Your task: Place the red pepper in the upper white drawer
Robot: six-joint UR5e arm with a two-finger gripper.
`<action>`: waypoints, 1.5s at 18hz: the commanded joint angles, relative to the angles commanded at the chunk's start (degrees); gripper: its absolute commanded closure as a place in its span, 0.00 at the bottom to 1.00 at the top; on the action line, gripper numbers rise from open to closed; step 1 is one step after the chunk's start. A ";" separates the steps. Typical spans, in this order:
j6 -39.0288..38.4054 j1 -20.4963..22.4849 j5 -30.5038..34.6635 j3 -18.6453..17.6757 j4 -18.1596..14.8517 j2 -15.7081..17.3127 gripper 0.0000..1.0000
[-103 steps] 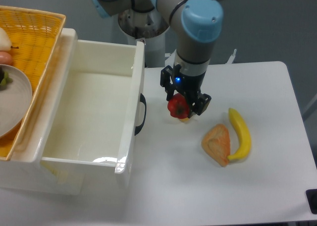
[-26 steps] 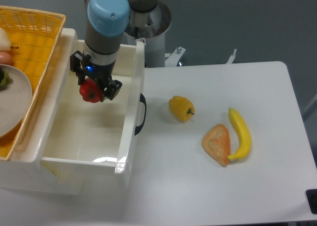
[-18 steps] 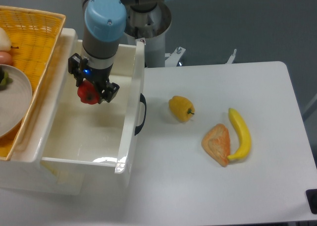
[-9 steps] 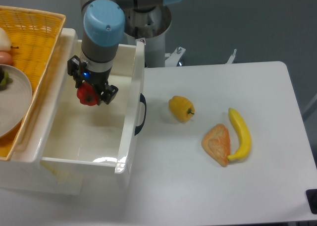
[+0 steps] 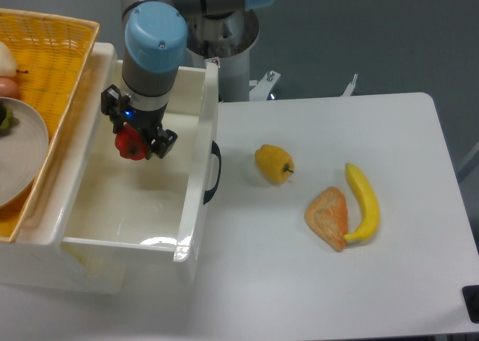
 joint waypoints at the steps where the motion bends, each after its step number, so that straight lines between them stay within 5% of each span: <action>1: 0.00 0.00 0.00 0.00 0.00 0.00 0.36; 27: 0.09 -0.09 0.00 0.00 0.09 -0.26 0.28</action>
